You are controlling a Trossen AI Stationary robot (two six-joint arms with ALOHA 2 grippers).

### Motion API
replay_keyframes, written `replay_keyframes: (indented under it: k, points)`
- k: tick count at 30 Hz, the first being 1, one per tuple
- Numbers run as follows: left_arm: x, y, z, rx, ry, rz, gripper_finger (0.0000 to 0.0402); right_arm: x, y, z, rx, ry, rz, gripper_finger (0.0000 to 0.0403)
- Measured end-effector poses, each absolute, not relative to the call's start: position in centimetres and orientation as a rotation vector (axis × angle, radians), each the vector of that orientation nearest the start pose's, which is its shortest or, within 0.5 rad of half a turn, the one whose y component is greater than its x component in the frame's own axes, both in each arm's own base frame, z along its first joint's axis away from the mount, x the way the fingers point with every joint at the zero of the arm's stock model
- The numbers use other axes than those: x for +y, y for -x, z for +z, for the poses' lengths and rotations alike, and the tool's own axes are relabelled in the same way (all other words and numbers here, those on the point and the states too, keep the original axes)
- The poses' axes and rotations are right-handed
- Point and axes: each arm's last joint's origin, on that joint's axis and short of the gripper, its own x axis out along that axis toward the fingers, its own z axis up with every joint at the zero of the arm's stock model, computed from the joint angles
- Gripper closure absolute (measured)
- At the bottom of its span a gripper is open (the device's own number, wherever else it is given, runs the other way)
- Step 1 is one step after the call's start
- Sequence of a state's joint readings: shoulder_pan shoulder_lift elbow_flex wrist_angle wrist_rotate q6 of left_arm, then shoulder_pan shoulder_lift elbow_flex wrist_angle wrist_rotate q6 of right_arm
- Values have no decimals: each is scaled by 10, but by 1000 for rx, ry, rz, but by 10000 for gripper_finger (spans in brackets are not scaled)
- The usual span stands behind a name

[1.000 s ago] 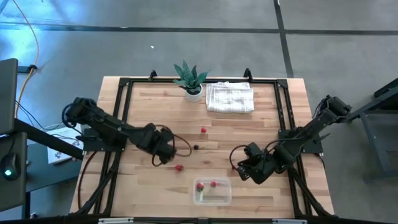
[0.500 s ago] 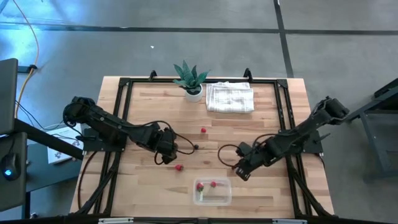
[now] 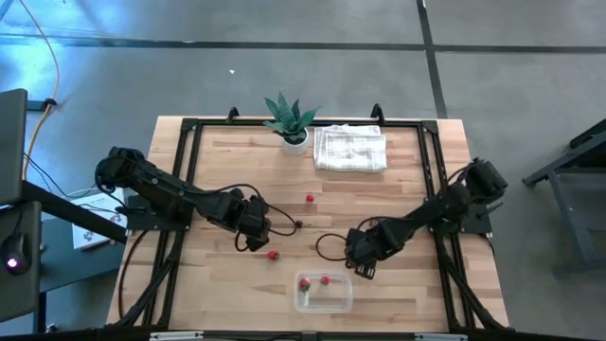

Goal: Pick and placing Produce into tupperware
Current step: Put the red cherry into the transparent bin

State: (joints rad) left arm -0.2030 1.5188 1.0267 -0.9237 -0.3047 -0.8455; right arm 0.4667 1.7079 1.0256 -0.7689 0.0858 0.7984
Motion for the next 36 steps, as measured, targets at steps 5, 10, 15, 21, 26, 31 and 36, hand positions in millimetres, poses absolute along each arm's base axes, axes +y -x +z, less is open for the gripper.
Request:
replay_keyframes:
  k: [5,10,15,21,26,31,36]
  points:
    - [-45,-262,211,1206,359,635,211,129,-267,160,1400,-203,-224,230]
    - [-45,-262,212,1202,361,633,211,132,-268,161,1402,-191,-164,230]
    - [-45,-262,212,1201,362,633,211,133,-268,160,1400,-177,-144,231]
    - [-45,-262,212,1199,362,632,211,131,-266,150,1389,-167,-123,231]
    - [-45,-262,212,1196,364,631,211,128,-260,137,1383,-201,-121,231]
    - [-45,-263,212,1192,371,634,211,127,-257,132,1365,-210,-117,235]
    - [-45,-263,212,1189,379,639,211,126,-257,131,1371,-238,-134,306]
